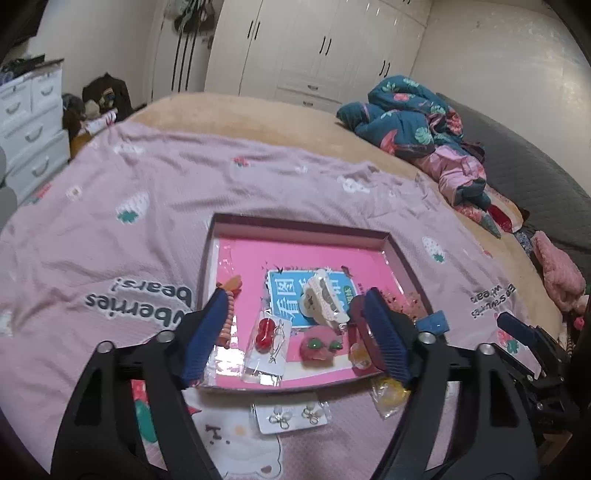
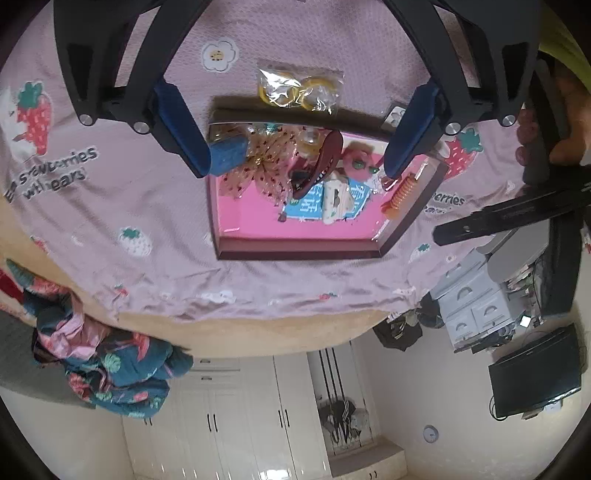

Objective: Organize jewelry
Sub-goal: 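Withdraw both tools and move them toward the earring card and bagged yellow bangles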

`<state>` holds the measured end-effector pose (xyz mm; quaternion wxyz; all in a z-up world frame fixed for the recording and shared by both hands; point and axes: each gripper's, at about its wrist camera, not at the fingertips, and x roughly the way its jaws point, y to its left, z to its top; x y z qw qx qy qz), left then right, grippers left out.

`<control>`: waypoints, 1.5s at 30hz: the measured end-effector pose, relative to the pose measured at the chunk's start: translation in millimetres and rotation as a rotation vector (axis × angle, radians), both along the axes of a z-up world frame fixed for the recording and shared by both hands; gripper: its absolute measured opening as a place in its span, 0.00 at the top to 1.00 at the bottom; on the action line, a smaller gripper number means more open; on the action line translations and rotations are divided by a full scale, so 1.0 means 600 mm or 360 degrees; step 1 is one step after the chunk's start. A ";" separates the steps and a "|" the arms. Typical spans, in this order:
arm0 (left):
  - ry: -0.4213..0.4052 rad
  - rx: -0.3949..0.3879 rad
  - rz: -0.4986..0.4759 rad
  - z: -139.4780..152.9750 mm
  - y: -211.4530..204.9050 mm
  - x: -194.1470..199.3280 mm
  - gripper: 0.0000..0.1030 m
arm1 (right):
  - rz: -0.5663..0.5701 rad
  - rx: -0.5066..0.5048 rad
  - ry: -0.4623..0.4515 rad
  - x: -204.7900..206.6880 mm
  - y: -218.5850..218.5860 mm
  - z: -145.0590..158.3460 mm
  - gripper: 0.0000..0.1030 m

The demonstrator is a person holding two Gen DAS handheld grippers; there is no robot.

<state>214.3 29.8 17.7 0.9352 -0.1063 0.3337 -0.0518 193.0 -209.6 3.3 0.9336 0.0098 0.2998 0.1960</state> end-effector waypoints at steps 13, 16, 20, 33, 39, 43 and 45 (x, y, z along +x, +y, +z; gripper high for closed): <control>-0.0160 0.0059 0.0099 0.053 0.006 -0.092 0.09 | -0.0010 -0.0077 -0.0210 -0.069 -0.018 0.047 0.04; -0.0151 0.0072 0.0104 0.053 0.007 -0.104 0.09 | -0.0002 -0.0068 -0.0224 -0.078 -0.022 0.055 0.04; -0.0142 0.0103 0.0108 0.049 0.007 -0.120 0.09 | 0.0015 -0.0059 -0.0226 -0.092 -0.024 0.059 0.04; 0.0009 0.0228 0.0088 -0.006 0.005 -0.154 0.09 | 0.0060 -0.0082 -0.0121 -0.113 -0.012 0.028 0.04; 0.0083 0.0268 0.0092 -0.033 0.010 -0.159 0.09 | 0.0081 -0.0115 -0.0027 -0.110 -0.005 -0.006 0.04; 0.0130 0.0281 0.0095 -0.053 0.012 -0.159 0.09 | 0.0073 -0.0111 0.0071 -0.094 -0.004 -0.037 0.04; 0.0158 0.0281 0.0100 -0.065 0.014 -0.157 0.09 | 0.0066 -0.0111 0.0115 -0.086 -0.003 -0.052 0.04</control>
